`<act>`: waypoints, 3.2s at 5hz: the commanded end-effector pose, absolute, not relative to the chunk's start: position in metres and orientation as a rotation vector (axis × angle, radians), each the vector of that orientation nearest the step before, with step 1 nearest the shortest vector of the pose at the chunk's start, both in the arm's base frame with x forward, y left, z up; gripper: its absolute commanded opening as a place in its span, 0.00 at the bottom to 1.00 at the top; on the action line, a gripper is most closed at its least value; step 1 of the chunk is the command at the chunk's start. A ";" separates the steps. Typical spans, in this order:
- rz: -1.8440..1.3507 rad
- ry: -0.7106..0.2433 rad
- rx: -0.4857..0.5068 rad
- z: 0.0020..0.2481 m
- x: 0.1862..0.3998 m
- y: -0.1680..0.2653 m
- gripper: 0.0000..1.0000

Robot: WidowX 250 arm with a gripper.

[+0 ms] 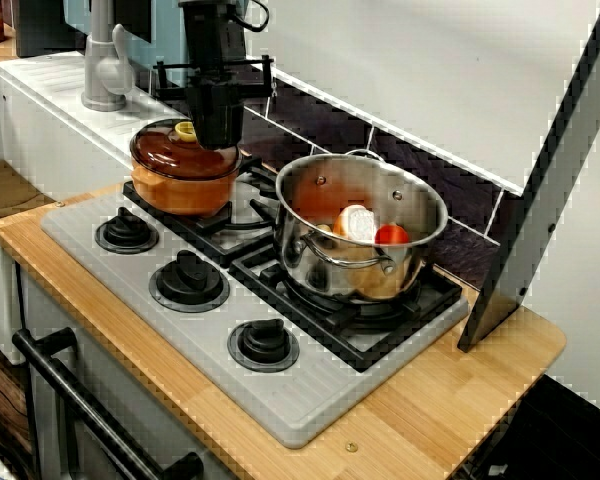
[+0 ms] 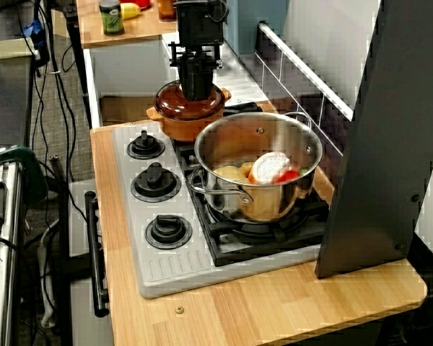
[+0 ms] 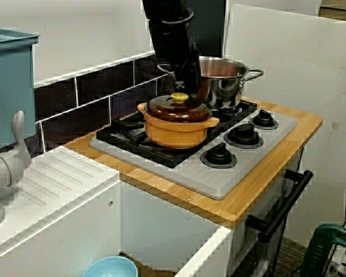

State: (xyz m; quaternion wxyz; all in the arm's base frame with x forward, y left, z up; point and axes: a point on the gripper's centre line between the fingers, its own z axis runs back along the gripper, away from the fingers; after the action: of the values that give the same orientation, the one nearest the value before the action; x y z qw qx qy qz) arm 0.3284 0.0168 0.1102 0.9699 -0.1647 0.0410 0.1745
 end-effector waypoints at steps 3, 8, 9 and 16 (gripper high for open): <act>0.366 -0.010 -0.268 0.136 0.320 0.058 0.00; 0.391 0.005 -0.258 0.141 0.325 0.077 0.00; 0.391 -0.008 -0.244 0.139 0.324 0.081 0.00; 0.591 -0.179 -0.194 0.113 0.310 0.196 0.00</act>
State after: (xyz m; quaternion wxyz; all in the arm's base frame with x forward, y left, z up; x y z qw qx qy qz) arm 0.3142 0.1938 0.0982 0.9477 -0.1038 -0.0643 0.2948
